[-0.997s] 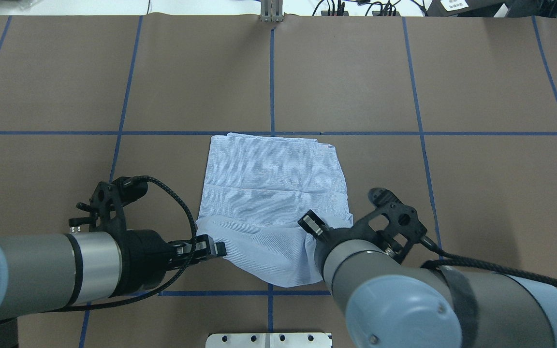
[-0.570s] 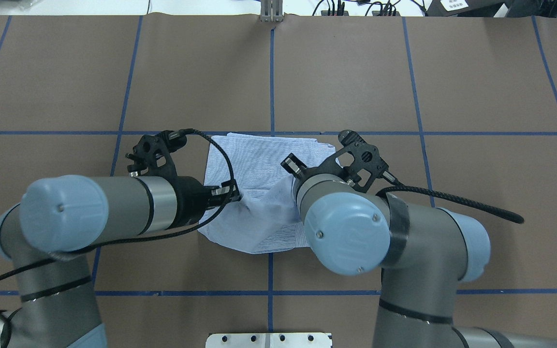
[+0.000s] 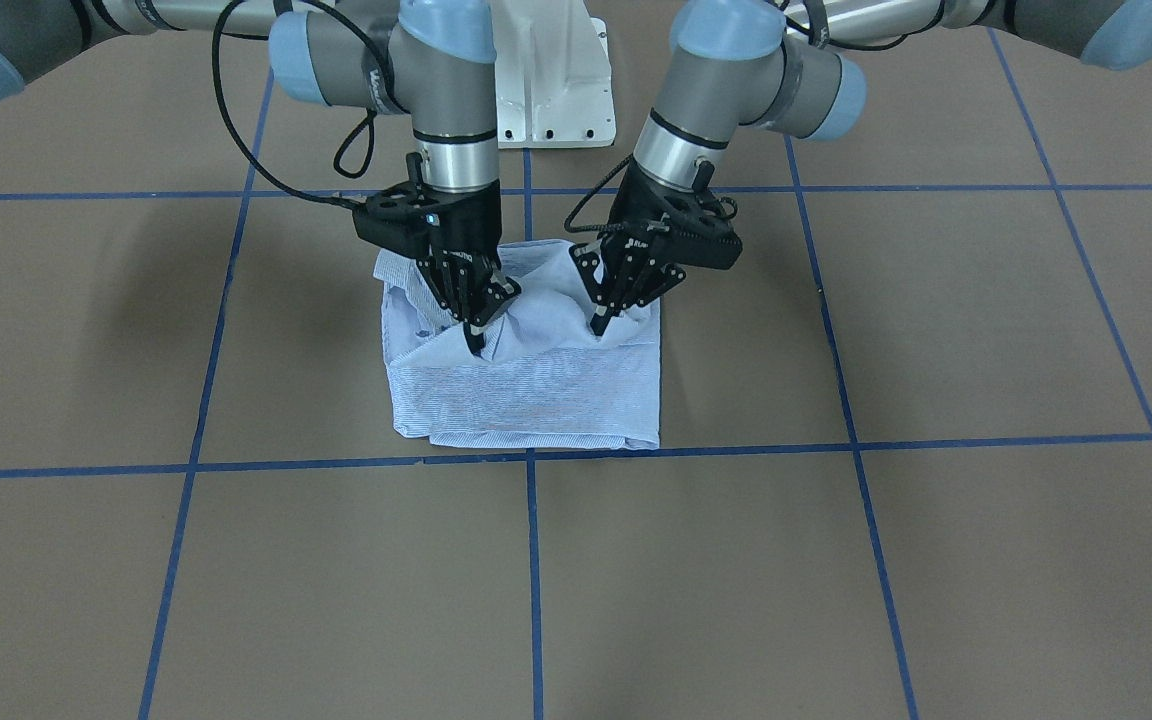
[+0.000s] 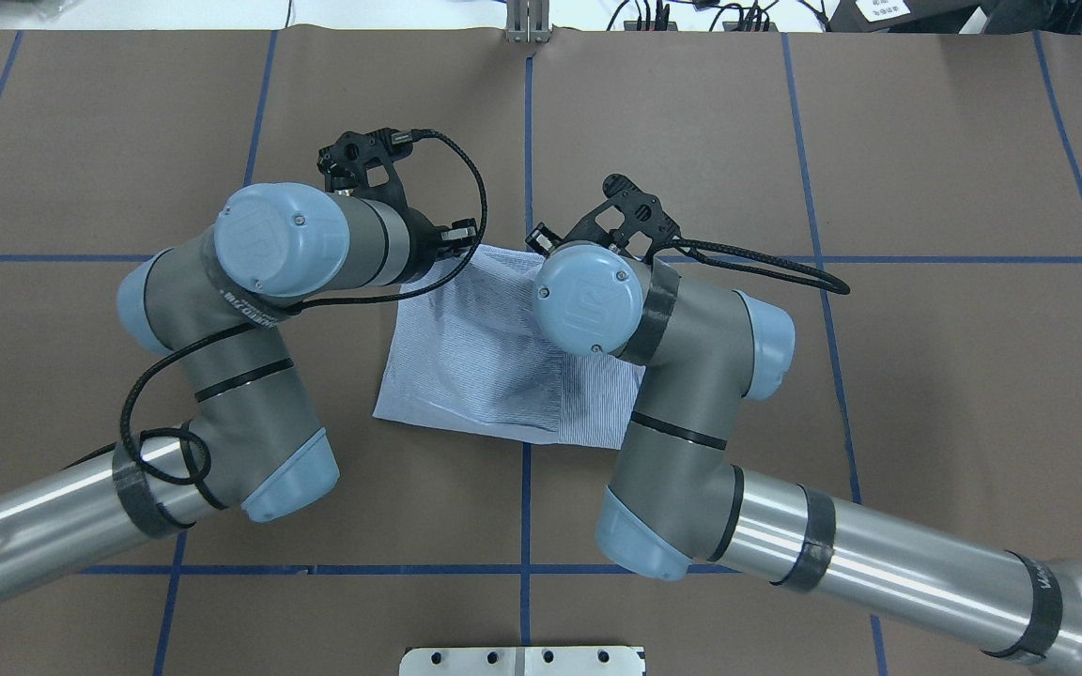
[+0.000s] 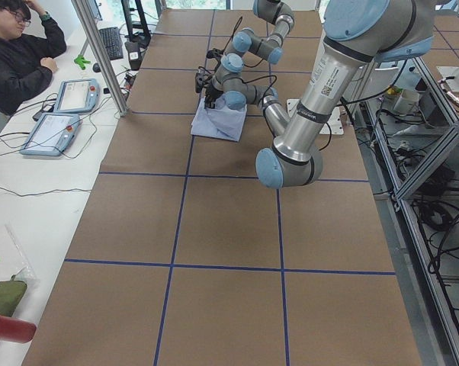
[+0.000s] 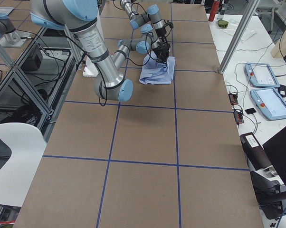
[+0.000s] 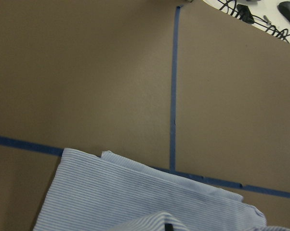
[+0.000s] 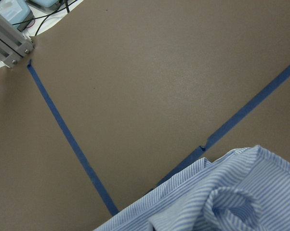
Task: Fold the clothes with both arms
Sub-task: 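Lift the near edge with both grippers and fold it away from the robot, then release the shirt and raise both grippers away from it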
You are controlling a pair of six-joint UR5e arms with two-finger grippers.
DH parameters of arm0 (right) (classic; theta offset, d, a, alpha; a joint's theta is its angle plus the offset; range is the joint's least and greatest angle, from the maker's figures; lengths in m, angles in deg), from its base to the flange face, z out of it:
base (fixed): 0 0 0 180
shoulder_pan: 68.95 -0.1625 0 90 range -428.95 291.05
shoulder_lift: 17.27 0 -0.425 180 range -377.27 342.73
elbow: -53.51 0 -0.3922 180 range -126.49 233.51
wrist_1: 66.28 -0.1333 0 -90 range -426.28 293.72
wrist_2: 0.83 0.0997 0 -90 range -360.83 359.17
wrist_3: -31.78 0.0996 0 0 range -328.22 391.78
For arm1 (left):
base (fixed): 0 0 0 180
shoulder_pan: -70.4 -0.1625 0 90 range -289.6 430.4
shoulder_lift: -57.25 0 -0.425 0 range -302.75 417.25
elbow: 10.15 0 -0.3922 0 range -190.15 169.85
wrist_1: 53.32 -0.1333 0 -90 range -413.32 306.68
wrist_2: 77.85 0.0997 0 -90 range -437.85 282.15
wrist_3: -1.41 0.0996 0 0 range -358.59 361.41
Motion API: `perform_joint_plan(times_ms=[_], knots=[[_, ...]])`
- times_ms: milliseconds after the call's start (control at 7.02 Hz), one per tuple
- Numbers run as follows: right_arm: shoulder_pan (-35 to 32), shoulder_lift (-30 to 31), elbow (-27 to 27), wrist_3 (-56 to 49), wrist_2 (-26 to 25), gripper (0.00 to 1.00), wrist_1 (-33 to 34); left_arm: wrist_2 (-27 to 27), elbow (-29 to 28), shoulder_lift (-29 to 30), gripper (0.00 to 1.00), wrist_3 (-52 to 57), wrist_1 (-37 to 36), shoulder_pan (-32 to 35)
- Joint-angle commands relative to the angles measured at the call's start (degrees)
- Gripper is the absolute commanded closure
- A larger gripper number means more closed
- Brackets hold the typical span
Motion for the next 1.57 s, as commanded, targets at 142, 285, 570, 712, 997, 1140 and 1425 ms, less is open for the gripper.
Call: perform_joint_plan(times_ms=[142, 285, 570, 712, 997, 1140, 1425], knots=[[-1.99, -0.69, -6.29, -10.28, 3.95, 0.50, -4.22, 0.12, -13.20, 2.35, 0.71, 7.13, 9.69, 1.15], [-2.87, -1.04, -6.12, -15.72, 5.96, 0.01, -4.30, -0.14, -13.12, 2.35, 0.01, 13.24, 9.78, 1.68], [-8.13, -1.39, -4.55, -21.18, 17.69, 0.00, -3.69, -5.20, -12.07, 2.09, 0.00, 15.92, 9.08, 3.95], [-10.94, -0.70, -2.45, -23.92, 21.15, 0.00, -3.43, -10.64, -9.54, 0.52, 0.00, 21.25, 8.82, 6.58], [-17.96, 5.86, 9.97, -38.18, 30.81, 0.00, 5.58, -14.89, 2.46, -7.54, 0.00, 30.13, 2.62, 9.84], [-22.35, 10.60, 17.88, -46.19, 36.59, 0.00, 12.24, -15.87, 9.57, -11.32, 0.00, 36.36, -2.91, 11.07], [-29.74, 18.42, 23.31, -61.32, 41.55, 0.00, 15.12, -19.63, 19.53, -21.14, 0.00, 42.46, -7.27, 15.37]])
